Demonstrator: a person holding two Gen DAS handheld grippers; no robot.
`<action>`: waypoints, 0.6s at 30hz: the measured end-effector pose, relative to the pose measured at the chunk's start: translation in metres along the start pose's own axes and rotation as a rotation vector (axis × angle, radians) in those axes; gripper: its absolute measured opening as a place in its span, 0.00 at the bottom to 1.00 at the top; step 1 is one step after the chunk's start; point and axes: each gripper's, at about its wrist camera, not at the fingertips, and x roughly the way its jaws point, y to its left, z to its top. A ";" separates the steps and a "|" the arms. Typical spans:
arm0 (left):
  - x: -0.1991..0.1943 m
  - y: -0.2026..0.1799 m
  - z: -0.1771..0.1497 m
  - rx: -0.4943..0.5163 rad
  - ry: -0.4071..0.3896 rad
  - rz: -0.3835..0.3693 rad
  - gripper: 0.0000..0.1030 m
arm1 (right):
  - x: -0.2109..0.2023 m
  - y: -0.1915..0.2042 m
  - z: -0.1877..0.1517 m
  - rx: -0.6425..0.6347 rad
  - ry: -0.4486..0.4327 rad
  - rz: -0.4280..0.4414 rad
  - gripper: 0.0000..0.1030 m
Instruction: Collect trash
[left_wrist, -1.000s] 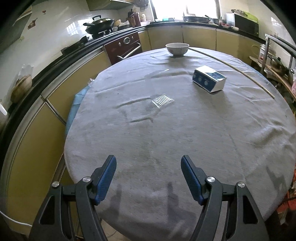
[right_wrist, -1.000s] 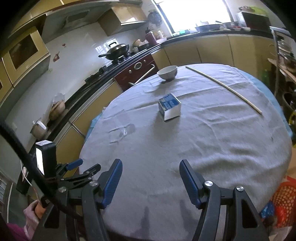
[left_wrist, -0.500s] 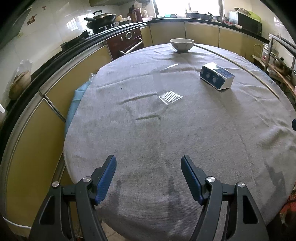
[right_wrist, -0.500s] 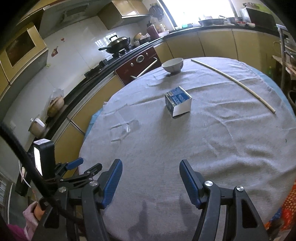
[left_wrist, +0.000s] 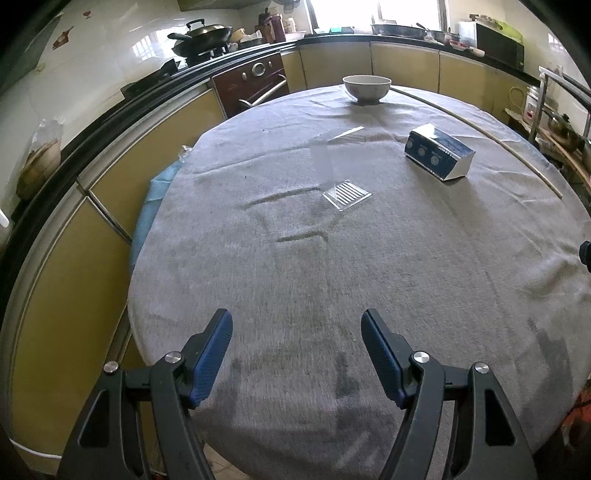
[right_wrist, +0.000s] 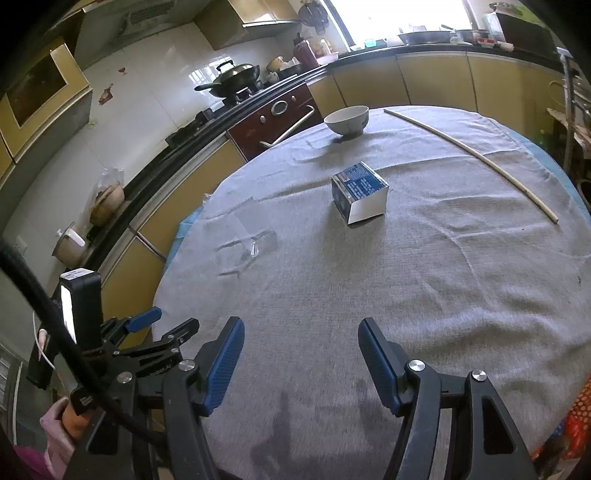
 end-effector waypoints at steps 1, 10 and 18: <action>0.001 0.000 0.001 -0.001 0.002 0.001 0.71 | 0.001 -0.001 0.000 0.003 0.001 0.002 0.66; 0.010 0.001 0.006 0.001 0.017 0.005 0.71 | 0.012 -0.003 0.006 0.005 0.017 0.004 0.66; 0.018 0.004 0.013 -0.003 0.025 0.010 0.71 | 0.029 -0.002 0.018 -0.005 0.027 -0.002 0.66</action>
